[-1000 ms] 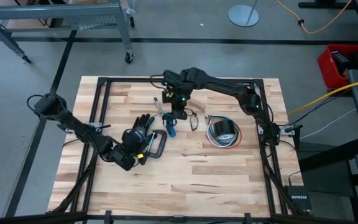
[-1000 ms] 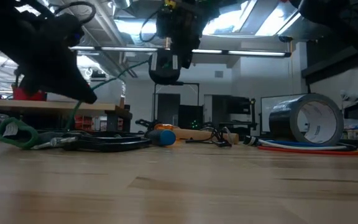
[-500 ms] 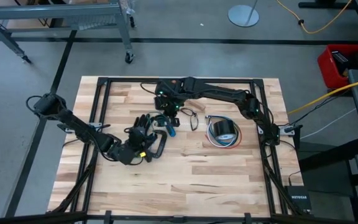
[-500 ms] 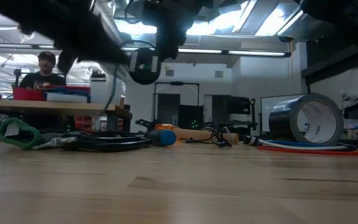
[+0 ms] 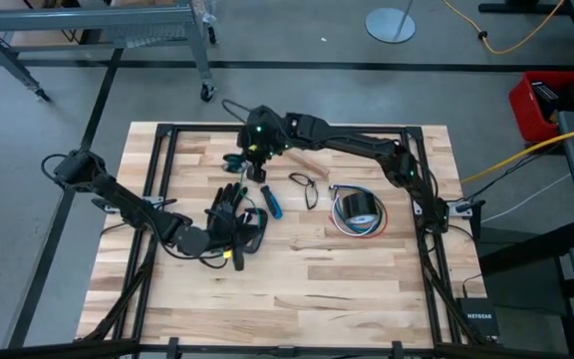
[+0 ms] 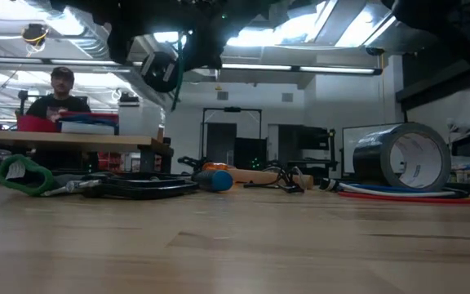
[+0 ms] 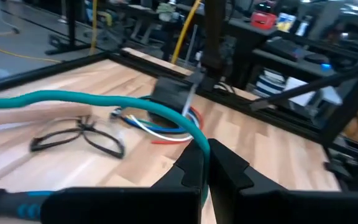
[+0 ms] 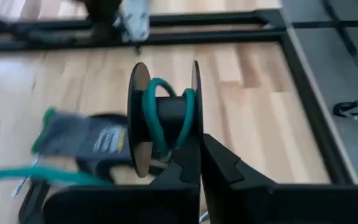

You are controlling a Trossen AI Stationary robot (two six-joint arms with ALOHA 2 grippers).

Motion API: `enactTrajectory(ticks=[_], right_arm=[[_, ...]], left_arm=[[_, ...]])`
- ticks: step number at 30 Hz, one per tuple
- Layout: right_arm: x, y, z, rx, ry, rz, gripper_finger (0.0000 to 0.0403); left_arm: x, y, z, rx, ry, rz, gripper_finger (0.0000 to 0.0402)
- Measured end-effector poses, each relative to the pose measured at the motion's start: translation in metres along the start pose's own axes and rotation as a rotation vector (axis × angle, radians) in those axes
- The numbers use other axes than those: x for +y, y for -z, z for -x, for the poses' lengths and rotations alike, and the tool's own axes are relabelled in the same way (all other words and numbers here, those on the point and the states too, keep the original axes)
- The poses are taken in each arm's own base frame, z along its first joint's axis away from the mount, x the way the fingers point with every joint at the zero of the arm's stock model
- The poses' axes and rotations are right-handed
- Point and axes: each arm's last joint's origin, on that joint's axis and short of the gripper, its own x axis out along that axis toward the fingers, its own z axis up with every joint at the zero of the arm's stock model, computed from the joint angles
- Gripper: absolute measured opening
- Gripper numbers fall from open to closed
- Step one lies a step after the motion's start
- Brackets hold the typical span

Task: Coil cords
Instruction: Uncoil the green wire from the spool

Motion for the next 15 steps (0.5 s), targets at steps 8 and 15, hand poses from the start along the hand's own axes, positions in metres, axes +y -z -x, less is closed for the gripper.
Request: enactTrajectory(ticks=[8, 15], right_arm=[[-0.040, -0.001, 0.022, -0.013, -0.046, -0.071, 0.0001], [-0.064, 0.010, 0.059, 0.064, -0.169, -0.161, 0.0001]], left_arm=[[0.003, 0.019, 0.006, 0.138, -0.042, 0.070, 0.0000], [0.015, 0.035, 0.014, 0.214, -0.196, 0.080, 0.0000]])
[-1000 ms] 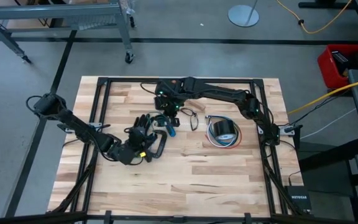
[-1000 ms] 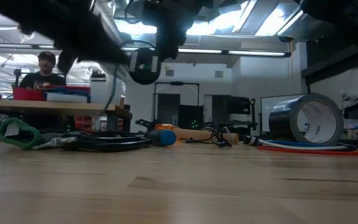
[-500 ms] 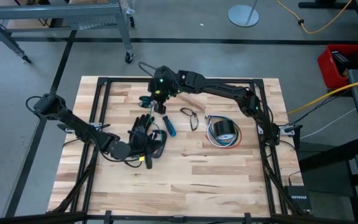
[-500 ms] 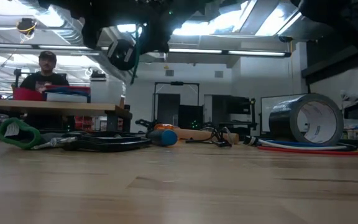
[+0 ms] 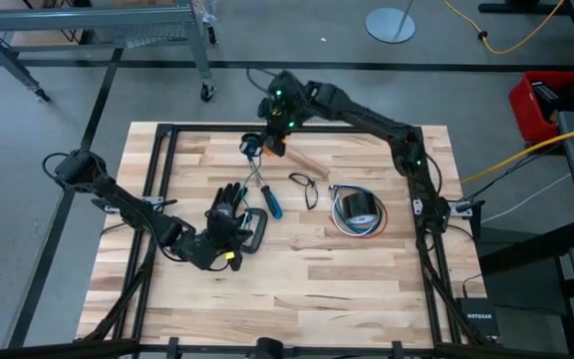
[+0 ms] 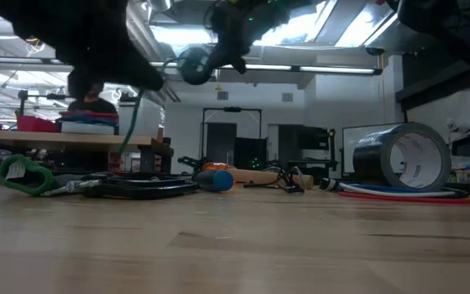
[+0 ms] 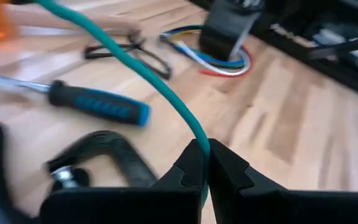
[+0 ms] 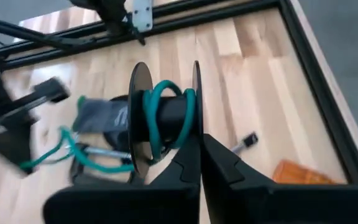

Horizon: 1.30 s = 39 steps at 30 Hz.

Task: Coil cords
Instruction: Uncoil the green wire from the spool

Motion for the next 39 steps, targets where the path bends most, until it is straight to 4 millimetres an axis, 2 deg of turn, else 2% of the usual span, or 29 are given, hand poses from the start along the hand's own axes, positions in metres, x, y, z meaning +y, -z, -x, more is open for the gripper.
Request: enactTrajectory(ticks=[4, 9, 14, 20, 24, 28, 39], right_arm=[[-0.002, 0.009, 0.014, 0.073, -0.051, -0.048, 0.0001], [0.008, 0.017, 0.026, 0.159, -0.087, -0.068, 0.0001], [0.017, 0.026, 0.026, 0.255, -0.147, -0.111, 0.0001], [0.023, 0.028, 0.027, 0.272, -0.222, -0.135, 0.0001], [0.032, 0.030, 0.025, 0.308, -0.259, -0.144, 0.0001], [0.046, 0.033, 0.020, 0.369, -0.221, -0.119, 0.0001], [0.082, 0.037, -0.007, 0.456, -0.026, 0.034, 0.0001]], left_arm=[[0.008, 0.003, 0.000, -0.020, -0.092, -0.011, 0.0000], [0.017, 0.005, 0.002, -0.076, -0.197, -0.003, 0.0000], [0.023, 0.006, 0.002, -0.098, -0.255, 0.021, 0.0000], [0.028, 0.010, 0.003, -0.031, -0.262, 0.003, 0.0000], [0.039, 0.013, 0.006, -0.057, -0.349, 0.023, 0.0000], [0.046, 0.013, 0.009, -0.136, -0.410, 0.025, 0.0000], [0.048, 0.000, 0.016, -0.347, -0.433, 0.036, 0.0000]])
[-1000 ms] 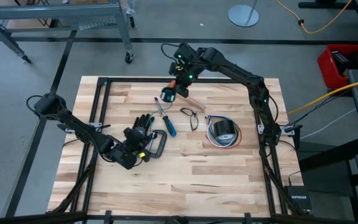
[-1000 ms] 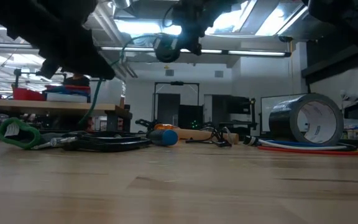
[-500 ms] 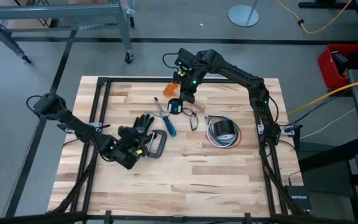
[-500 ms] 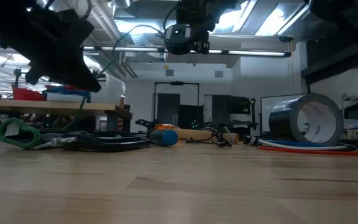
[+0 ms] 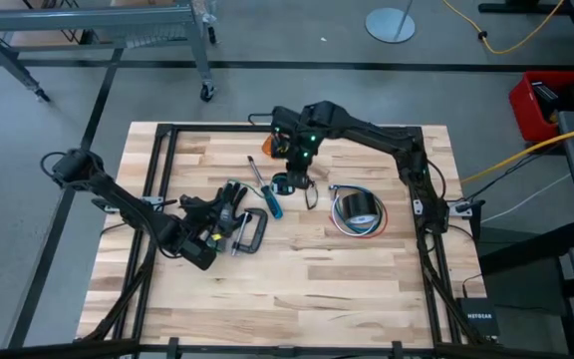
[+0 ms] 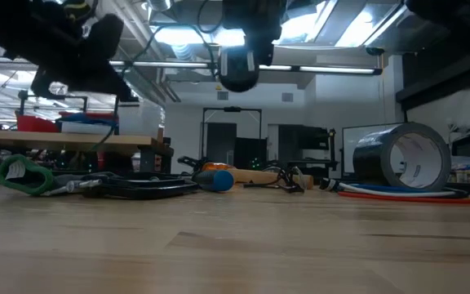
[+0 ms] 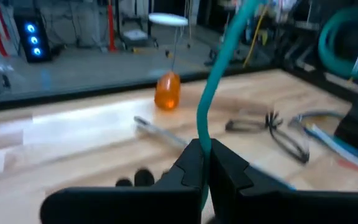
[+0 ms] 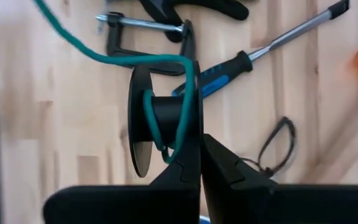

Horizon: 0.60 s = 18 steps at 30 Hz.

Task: Coil cords
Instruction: Uncoil the green wire from the spool

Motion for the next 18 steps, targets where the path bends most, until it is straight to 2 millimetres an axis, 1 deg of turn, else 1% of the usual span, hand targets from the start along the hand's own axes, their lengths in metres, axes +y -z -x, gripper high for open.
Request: enactTrajectory(ticks=[4, 8, 14, 18], right_arm=[[0.008, -0.001, -0.015, 0.027, 0.068, 0.027, 0.0001], [0.008, -0.005, -0.031, 0.000, 0.131, 0.048, 0.0001], [-0.002, -0.016, -0.057, -0.138, 0.181, 0.048, 0.0001], [-0.013, -0.025, -0.062, -0.255, 0.244, 0.050, 0.0001]], left_arm=[[0.002, -0.013, 0.003, -0.037, 0.008, 0.045, 0.0000], [-0.001, -0.027, 0.006, -0.048, 0.035, 0.054, 0.0000], [-0.018, -0.050, 0.012, -0.060, 0.119, 0.013, 0.0000], [-0.031, -0.063, 0.015, -0.046, 0.238, -0.025, 0.0000]])
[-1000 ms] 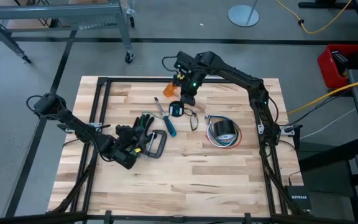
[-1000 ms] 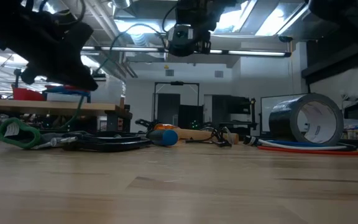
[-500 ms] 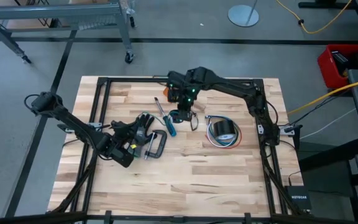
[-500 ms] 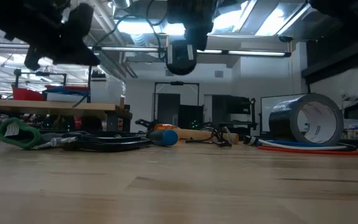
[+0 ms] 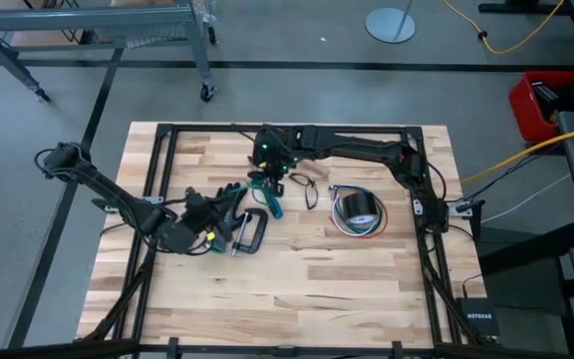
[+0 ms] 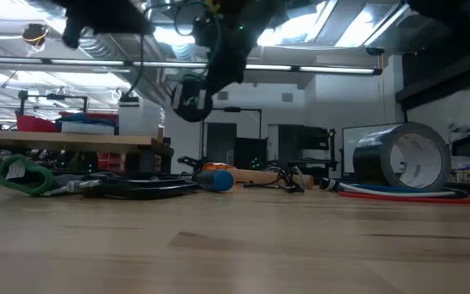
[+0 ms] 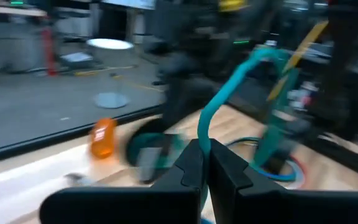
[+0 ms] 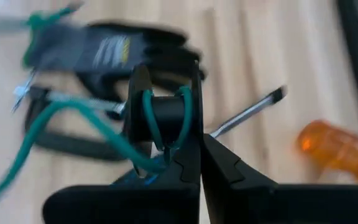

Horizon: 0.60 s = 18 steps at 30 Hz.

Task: Coil cords
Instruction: Uncoil the green wire from the spool

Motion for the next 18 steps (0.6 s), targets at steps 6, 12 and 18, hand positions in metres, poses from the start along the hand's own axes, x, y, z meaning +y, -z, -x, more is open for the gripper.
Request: enactTrajectory(ticks=[6, 12, 18], right_arm=[[-0.018, -0.015, 0.000, -0.191, 0.052, -0.035, 0.0001], [-0.049, -0.021, 0.010, -0.303, 0.089, -0.098, 0.0001], [-0.077, -0.020, 0.027, -0.333, 0.009, -0.127, 0.0001]], left_arm=[[-0.008, -0.006, 0.000, 0.032, 0.154, -0.007, 0.0000], [-0.016, 0.008, -0.002, 0.117, 0.255, 0.006, 0.0000], [-0.021, 0.033, -0.005, 0.203, 0.232, 0.032, 0.0000]])
